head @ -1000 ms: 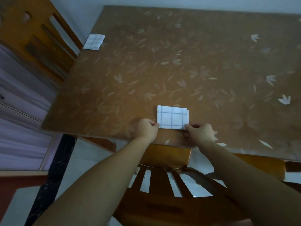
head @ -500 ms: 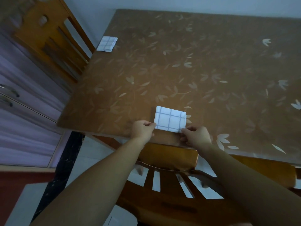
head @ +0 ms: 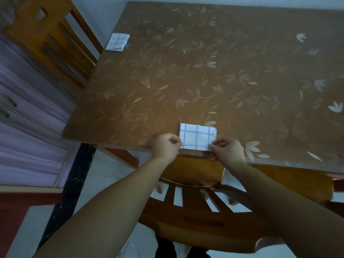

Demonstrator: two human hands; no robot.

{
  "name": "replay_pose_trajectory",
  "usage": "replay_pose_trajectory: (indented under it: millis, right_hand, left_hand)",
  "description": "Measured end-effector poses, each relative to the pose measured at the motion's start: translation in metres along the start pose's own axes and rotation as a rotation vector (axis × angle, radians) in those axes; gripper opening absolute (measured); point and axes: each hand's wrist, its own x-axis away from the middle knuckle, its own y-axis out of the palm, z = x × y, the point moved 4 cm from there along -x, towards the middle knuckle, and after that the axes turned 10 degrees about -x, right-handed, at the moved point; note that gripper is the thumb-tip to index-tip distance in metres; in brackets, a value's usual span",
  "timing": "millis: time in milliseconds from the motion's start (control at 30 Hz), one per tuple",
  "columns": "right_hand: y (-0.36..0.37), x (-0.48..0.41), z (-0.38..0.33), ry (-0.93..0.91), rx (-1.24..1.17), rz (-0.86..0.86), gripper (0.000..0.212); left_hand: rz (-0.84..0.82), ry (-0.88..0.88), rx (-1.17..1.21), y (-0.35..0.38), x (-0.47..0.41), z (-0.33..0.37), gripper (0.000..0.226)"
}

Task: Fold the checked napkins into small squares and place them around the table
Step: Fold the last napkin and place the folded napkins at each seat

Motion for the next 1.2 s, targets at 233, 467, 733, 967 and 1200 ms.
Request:
replay_pose_trajectory:
  millis: [233,467,733,967,1200]
  right_hand:
    - [0.003,-0.003,0.005,-0.079,0.128,0.029,0.005]
    - [0.004,0.0,0.005,-0.152,0.175,0.057,0.01]
    - [0.008,-0.002,0.004,-0.175,0.25,0.074,0.007]
    - [0.009,-0.003,0.004,-0.202,0.321,0.048,0.013]
    - [0.011,0.005,-0.005,-0.365,0.51,0.062,0.023]
  left_hand:
    - [-0.019,0.134,-0.141,0.0,0.008,0.002,0.025]
    - [0.059,0.151,-0.202,-0.003,0.004,-0.003,0.024]
    - [0.11,0.195,-0.31,-0.002,0.001,0.0,0.023]
    - [0.123,0.223,-0.452,-0.003,0.002,0.003,0.02]
    - [0.153,0.436,-0.647,-0.007,-0.001,0.012,0.028]
